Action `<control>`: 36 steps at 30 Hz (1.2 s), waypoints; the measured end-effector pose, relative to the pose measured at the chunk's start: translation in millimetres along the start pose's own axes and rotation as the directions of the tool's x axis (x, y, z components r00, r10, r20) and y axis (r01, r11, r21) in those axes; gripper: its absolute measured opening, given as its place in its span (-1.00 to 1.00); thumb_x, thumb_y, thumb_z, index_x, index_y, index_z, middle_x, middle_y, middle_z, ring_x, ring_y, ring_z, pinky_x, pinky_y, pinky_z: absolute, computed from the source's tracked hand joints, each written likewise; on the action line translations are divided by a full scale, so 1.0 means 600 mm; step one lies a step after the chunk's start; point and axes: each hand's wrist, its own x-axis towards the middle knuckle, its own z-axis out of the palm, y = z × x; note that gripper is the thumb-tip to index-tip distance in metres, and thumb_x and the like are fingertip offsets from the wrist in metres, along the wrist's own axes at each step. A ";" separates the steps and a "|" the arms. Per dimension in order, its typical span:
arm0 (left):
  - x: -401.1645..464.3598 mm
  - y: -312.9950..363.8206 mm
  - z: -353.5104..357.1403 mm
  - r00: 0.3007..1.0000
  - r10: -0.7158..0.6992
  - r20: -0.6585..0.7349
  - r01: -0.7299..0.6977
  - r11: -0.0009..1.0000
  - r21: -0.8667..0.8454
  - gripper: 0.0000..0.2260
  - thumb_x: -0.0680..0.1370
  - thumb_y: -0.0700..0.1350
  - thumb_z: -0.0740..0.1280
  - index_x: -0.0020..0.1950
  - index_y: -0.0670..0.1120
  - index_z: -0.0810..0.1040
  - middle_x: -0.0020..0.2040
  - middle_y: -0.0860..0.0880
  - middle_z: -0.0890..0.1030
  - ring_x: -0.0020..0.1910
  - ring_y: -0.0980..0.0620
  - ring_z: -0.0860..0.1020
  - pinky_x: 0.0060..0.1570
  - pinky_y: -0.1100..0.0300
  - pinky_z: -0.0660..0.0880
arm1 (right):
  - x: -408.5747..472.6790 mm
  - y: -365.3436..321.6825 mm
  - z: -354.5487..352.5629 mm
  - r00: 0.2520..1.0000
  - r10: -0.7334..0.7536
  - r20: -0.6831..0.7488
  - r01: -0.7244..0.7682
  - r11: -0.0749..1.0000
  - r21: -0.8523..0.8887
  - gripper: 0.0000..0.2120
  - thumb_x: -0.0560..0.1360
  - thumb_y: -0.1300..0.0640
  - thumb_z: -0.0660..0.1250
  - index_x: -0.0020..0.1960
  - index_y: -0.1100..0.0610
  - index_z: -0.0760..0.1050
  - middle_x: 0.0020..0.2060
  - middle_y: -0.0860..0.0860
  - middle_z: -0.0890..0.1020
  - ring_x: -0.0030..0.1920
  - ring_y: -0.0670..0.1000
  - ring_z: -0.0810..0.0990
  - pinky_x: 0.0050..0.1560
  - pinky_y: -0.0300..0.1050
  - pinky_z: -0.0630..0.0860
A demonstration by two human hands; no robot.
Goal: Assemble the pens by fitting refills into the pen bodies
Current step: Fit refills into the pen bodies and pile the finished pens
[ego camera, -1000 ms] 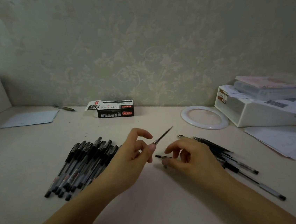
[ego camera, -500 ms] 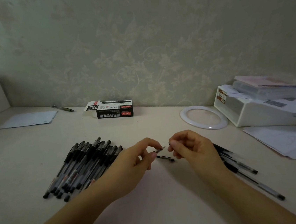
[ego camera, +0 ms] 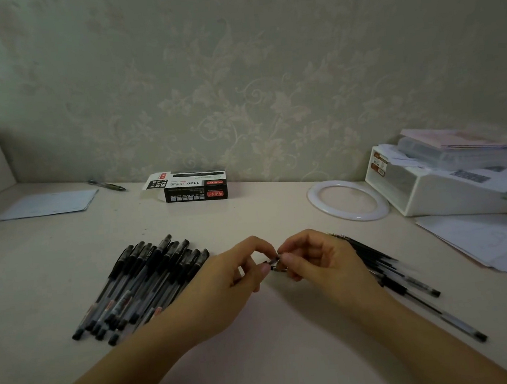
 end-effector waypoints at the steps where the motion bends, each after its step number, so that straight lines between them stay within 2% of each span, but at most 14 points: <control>1: 0.000 0.000 0.000 1.000 0.001 -0.007 -0.001 1.000 0.024 -0.89 0.60 0.03 0.24 0.08 0.24 0.41 -0.21 0.13 0.57 -0.33 0.09 0.54 -0.28 0.21 0.50 | -0.001 0.000 0.000 1.000 0.001 0.015 -0.001 1.000 -0.010 -0.92 0.50 0.31 0.40 -0.02 0.20 0.61 -0.25 0.03 0.71 -0.24 -0.08 0.66 -0.16 -0.28 0.58; 3: -0.001 -0.001 -0.001 1.000 0.007 -0.030 -0.005 0.998 0.061 -0.91 0.58 0.04 0.27 0.06 0.19 0.40 -0.20 0.15 0.59 -0.29 0.14 0.56 -0.28 0.27 0.50 | -0.002 0.001 -0.001 0.999 0.005 0.035 -0.004 0.999 -0.036 -0.91 0.48 0.31 0.43 -0.03 0.18 0.62 -0.28 -0.02 0.70 -0.24 -0.10 0.66 -0.15 -0.28 0.58; 7: -0.003 0.003 -0.003 0.993 0.106 -0.055 -0.094 0.978 0.188 -0.97 0.55 0.02 0.32 -0.04 0.10 0.51 -0.22 0.18 0.56 -0.22 0.23 0.52 -0.29 0.44 0.37 | -0.002 0.002 -0.002 0.997 0.011 0.073 -0.003 0.994 -0.107 -0.98 0.51 0.23 0.41 -0.08 0.18 0.62 -0.30 0.03 0.69 -0.30 -0.12 0.62 -0.21 -0.30 0.54; 12: -0.003 0.005 0.001 0.988 0.144 -0.047 -0.129 0.964 0.234 -0.96 0.55 0.06 0.30 -0.06 0.13 0.47 -0.18 0.22 0.53 -0.23 0.20 0.51 -0.28 0.38 0.36 | -0.008 0.001 0.005 0.998 -0.051 0.034 0.061 0.920 -0.387 -0.61 0.58 -0.12 0.22 -0.30 0.09 0.55 -0.45 -0.04 0.59 -0.44 -0.21 0.49 -0.33 -0.37 0.39; 14: -0.003 0.003 0.001 0.990 0.135 -0.046 -0.121 0.965 0.234 -0.95 0.55 0.07 0.30 -0.06 0.14 0.46 -0.18 0.22 0.54 -0.22 0.19 0.51 -0.28 0.38 0.37 | -0.008 0.000 0.004 0.998 -0.056 0.028 0.062 0.906 -0.419 -0.61 0.54 -0.20 0.20 -0.27 0.04 0.57 -0.39 -0.08 0.62 -0.41 -0.20 0.51 -0.30 -0.35 0.41; 16: -0.002 0.002 0.000 0.989 0.138 -0.056 -0.122 0.966 0.227 -0.97 0.55 0.04 0.31 -0.06 0.14 0.48 -0.19 0.21 0.54 -0.21 0.22 0.51 -0.28 0.39 0.37 | -0.006 -0.002 0.000 0.998 -0.043 0.040 0.055 0.912 -0.406 -0.79 0.52 -0.15 0.30 -0.14 -0.04 0.58 -0.24 -0.16 0.64 -0.31 -0.15 0.54 -0.25 -0.31 0.46; 18: -0.002 0.001 -0.002 0.988 0.144 -0.063 -0.127 0.967 0.221 -0.97 0.55 0.03 0.32 -0.06 0.14 0.49 -0.20 0.21 0.54 -0.21 0.24 0.51 -0.28 0.42 0.37 | -0.005 -0.003 -0.001 0.997 -0.045 0.059 0.064 0.922 -0.382 -0.90 0.52 -0.04 0.37 -0.11 -0.03 0.57 -0.21 -0.15 0.63 -0.28 -0.14 0.54 -0.23 -0.29 0.47; 20: -0.002 0.000 -0.001 0.987 0.151 -0.059 -0.135 0.967 0.217 -0.97 0.55 0.04 0.32 -0.06 0.14 0.48 -0.20 0.22 0.53 -0.22 0.22 0.51 -0.28 0.43 0.36 | -0.006 -0.002 0.001 0.996 -0.064 0.062 0.083 0.921 -0.382 -0.81 0.56 -0.02 0.33 -0.18 0.04 0.57 -0.31 -0.08 0.62 -0.36 -0.20 0.49 -0.29 -0.34 0.42; 22: -0.002 -0.001 0.002 0.987 0.153 -0.049 -0.138 0.964 0.229 -0.96 0.55 0.06 0.30 -0.06 0.15 0.46 -0.19 0.25 0.52 -0.23 0.20 0.51 -0.29 0.41 0.36 | -0.008 -0.002 0.003 0.996 -0.066 0.057 0.083 0.922 -0.379 -0.64 0.57 -0.11 0.25 -0.26 0.10 0.55 -0.42 -0.03 0.58 -0.42 -0.22 0.45 -0.33 -0.36 0.37; 24: -0.003 -0.001 0.004 0.988 0.151 -0.045 -0.136 0.962 0.235 -0.95 0.54 0.08 0.29 -0.06 0.16 0.45 -0.19 0.25 0.52 -0.24 0.19 0.52 -0.29 0.40 0.36 | -0.008 -0.001 0.003 0.996 -0.054 0.065 0.074 0.921 -0.383 -0.57 0.53 -0.21 0.19 -0.26 0.10 0.57 -0.40 -0.06 0.60 -0.41 -0.22 0.47 -0.31 -0.35 0.39; 27: -0.002 -0.003 0.001 0.986 0.152 -0.062 -0.136 0.967 0.217 -0.97 0.54 0.06 0.31 -0.07 0.15 0.47 -0.21 0.23 0.54 -0.22 0.21 0.52 -0.28 0.41 0.38 | -0.006 0.002 -0.001 0.994 -0.048 0.103 0.085 0.918 -0.387 -0.80 0.53 -0.15 0.29 -0.08 -0.05 0.59 -0.19 -0.18 0.65 -0.28 -0.20 0.54 -0.23 -0.32 0.47; 29: -0.003 -0.003 -0.001 0.987 0.149 -0.068 -0.131 0.968 0.215 -0.97 0.54 0.05 0.32 -0.07 0.15 0.48 -0.22 0.22 0.54 -0.21 0.21 0.52 -0.28 0.42 0.38 | -0.004 0.003 -0.003 0.990 -0.069 0.123 0.113 0.912 -0.393 -0.92 0.55 -0.02 0.34 -0.08 -0.07 0.58 -0.18 -0.17 0.64 -0.25 -0.17 0.55 -0.22 -0.30 0.48; 33: -0.003 0.001 0.002 0.984 0.167 -0.064 -0.150 0.965 0.216 -0.97 0.54 0.03 0.32 -0.05 0.14 0.49 -0.20 0.21 0.54 -0.21 0.21 0.51 -0.26 0.43 0.37 | -0.005 0.010 0.002 0.989 -0.102 0.104 0.132 0.929 -0.345 -0.71 0.61 0.02 0.27 -0.28 0.03 0.51 -0.43 -0.14 0.54 -0.40 -0.21 0.45 -0.33 -0.41 0.34; 36: -0.004 0.005 0.001 0.980 0.187 -0.073 -0.167 0.960 0.224 -0.96 0.54 0.01 0.34 -0.06 0.12 0.49 -0.20 0.22 0.53 -0.19 0.25 0.50 -0.26 0.41 0.37 | -0.004 0.012 0.006 0.993 -0.083 0.085 0.107 0.939 -0.328 -0.61 0.61 -0.02 0.24 -0.37 0.04 0.44 -0.51 -0.11 0.45 -0.47 -0.19 0.37 -0.38 -0.38 0.28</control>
